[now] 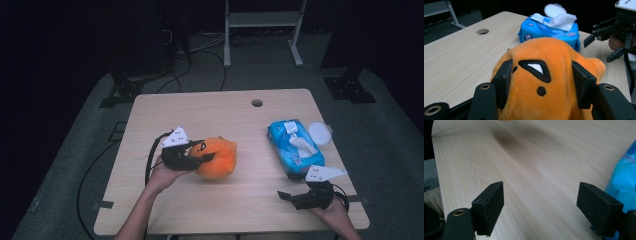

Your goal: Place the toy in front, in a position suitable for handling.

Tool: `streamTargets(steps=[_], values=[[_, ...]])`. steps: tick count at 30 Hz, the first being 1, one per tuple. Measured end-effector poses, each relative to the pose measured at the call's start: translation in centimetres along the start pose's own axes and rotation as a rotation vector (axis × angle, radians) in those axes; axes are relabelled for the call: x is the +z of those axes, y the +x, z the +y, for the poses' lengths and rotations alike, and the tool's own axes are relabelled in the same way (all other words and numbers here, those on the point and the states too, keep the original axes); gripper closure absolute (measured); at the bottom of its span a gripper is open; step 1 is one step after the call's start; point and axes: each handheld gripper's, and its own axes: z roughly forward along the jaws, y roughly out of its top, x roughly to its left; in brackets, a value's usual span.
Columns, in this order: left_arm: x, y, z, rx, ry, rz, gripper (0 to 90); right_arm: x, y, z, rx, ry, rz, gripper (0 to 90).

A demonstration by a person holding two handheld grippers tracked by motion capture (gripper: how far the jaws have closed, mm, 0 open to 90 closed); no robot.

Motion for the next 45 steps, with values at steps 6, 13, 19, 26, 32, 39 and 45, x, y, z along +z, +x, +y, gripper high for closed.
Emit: streamTargets(steps=[6, 13, 19, 26, 32, 39, 45], values=[[1.5, -1.1, 0.0, 0.008, 0.002, -0.024, 44.0, -0.4, -0.1, 0.0, 0.004, -0.016, -0.007, 20.8], [3.1, -2.4, -0.5, 0.023, 0.018, -0.037, 43.8, -0.9, -0.3, 0.1, 0.001, -0.031, -0.022, 21.3], [4.6, -3.4, -1.1, 0.024, 0.017, -0.056, 43.8, -1.4, -0.3, 0.3, -0.010, -0.050, -0.034, 22.2], [6.1, -4.7, -1.8, 0.030, 0.024, -0.073, 43.3, -2.1, -0.6, 0.8, -0.019, -0.074, -0.067, 22.9], [7.4, -5.7, -2.4, 0.034, 0.029, -0.077, 42.7, -2.7, -1.9, 2.0, -0.039, -0.084, -0.134, 24.1], [7.6, -6.3, -2.8, 0.040, 0.031, -0.073, 40.9, -3.0, -3.7, 3.5, -0.072, -0.080, -0.218, 27.6], [7.3, -6.5, -3.2, 0.043, 0.043, -0.078, 34.4, -2.9, -5.6, 4.6, -0.086, -0.061, -0.298, 32.6]])
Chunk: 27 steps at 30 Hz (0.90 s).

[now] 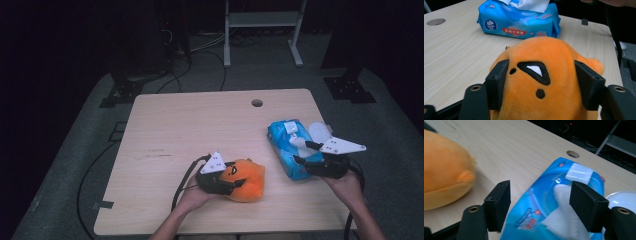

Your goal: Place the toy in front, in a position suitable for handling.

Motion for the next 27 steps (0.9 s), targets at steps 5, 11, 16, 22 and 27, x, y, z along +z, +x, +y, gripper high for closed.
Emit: streamTargets(steps=[5, 11, 16, 22, 27], values=[[-0.3, -0.1, -0.1, 0.004, 0.019, -0.017, 28.2, 0.9, -1.2, 0.3, 0.002, 0.028, -0.043, 37.7], [-0.7, -0.3, -0.1, 0.015, 0.026, -0.041, 23.4, 2.6, -2.1, 0.1, 0.008, 0.101, -0.079, 53.3], [-1.2, -0.3, -0.1, 0.014, 0.027, -0.060, 21.2, 3.5, -2.4, -0.4, 0.028, 0.150, -0.100, 75.2], [-1.9, -0.1, -0.3, 0.000, 0.015, -0.083, 21.1, 3.2, -3.0, -0.7, 0.075, 0.167, -0.083, 85.4], [-2.1, 0.0, -0.5, 0.009, 0.016, -0.055, 29.0, 1.5, -2.8, -0.4, 0.100, 0.114, -0.049, 86.0]])
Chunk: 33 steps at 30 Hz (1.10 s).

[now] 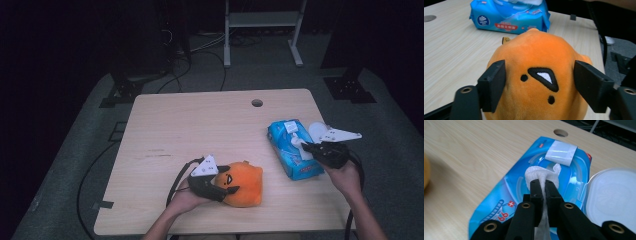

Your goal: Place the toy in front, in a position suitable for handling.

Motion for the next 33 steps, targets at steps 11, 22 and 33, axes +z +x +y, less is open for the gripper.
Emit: streamTargets(steps=[11, 22, 33], values=[[0.3, 0.0, -0.1, -0.005, -0.005, 0.032, 31.6, -5.7, 3.9, 0.7, -0.045, -0.132, 0.119, 86.0], [0.4, -0.1, 0.0, 0.008, -0.006, 0.047, 31.5, -8.8, 11.6, 1.3, -0.116, -0.133, 0.344, 86.0], [0.5, -0.3, -0.1, 0.020, -0.012, 0.041, 31.1, -5.3, 14.3, 1.9, -0.160, -0.033, 0.469, 85.8]])
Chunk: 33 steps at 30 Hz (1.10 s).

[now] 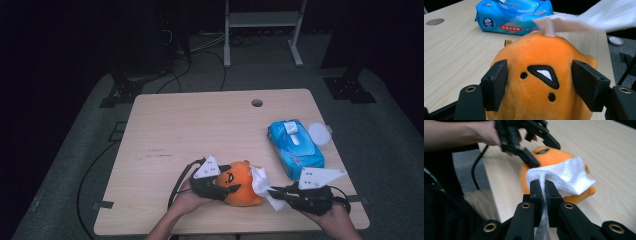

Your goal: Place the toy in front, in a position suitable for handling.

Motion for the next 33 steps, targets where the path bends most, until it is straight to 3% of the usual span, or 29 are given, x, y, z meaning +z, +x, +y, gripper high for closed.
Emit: streamTargets(steps=[3, 5, 10, 16, 21, 25, 28, 33], values=[[0.0, 0.0, 0.0, 0.003, 0.000, -0.006, 30.8, 2.1, -2.0, 0.0, 0.023, 0.024, 0.032, 85.5], [0.0, 0.0, 0.0, 0.006, -0.001, -0.007, 30.7, 3.1, -2.5, 0.1, 0.001, 0.053, 0.022, 83.7], [0.0, -0.1, 0.0, 0.015, 0.002, -0.012, 30.6, 4.4, -3.2, 0.3, -0.052, 0.064, -0.036, 67.6], [0.0, -0.2, -0.1, 0.018, 0.015, -0.027, 30.1, 5.7, -3.6, 0.4, -0.086, 0.050, -0.036, 52.7], [-0.1, -0.2, -0.2, 0.024, 0.040, -0.061, 28.6, 6.4, -3.7, 0.3, -0.093, 0.036, -0.005, 51.9], [-0.1, -0.3, -0.2, 0.031, 0.061, -0.085, 26.1, 7.1, -3.3, 0.3, -0.142, 0.046, -0.003, 53.0], [-0.2, -0.3, -0.3, 0.034, 0.072, -0.108, 24.7, 7.8, -3.0, 0.2, -0.174, 0.068, -0.009, 58.2], [-0.7, 0.0, -0.2, 0.049, 0.084, -0.150, 20.4, 7.9, -2.8, -0.2, -0.170, 0.069, -0.006, 68.6]])
